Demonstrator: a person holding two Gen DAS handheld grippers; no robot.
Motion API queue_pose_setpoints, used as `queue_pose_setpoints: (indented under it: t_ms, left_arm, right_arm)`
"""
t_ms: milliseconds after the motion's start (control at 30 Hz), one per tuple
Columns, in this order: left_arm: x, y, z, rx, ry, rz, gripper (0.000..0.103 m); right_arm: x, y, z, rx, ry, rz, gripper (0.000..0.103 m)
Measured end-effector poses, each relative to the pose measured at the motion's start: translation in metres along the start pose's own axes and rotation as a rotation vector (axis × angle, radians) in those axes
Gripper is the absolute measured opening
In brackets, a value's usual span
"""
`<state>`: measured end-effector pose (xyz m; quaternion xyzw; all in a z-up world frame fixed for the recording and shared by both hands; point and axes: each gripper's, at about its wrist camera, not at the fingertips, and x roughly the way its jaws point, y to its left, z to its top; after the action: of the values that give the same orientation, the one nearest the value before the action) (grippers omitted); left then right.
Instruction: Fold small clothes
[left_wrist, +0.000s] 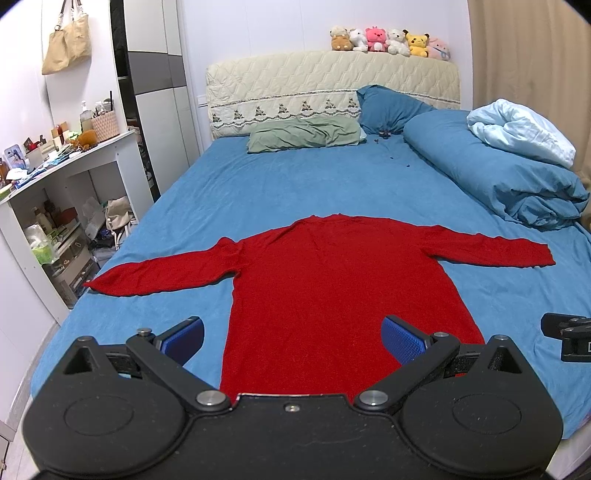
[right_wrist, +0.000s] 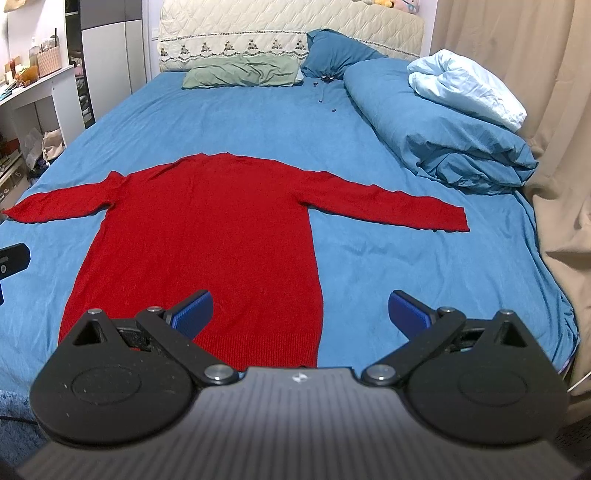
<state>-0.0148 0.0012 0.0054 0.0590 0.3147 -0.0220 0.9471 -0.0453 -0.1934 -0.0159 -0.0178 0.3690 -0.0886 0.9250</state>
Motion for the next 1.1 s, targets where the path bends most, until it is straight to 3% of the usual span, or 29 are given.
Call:
queue_pose_setpoints:
  t_ms: [1100]
  left_arm:
    - [-0.0057, 0.0003, 0.0014, -0.015, -0.009, 0.008, 0.103]
  right_arm:
    - [-0.0048, 0.0035, 0.0049, -0.002, -0.012, 0.007, 0.103]
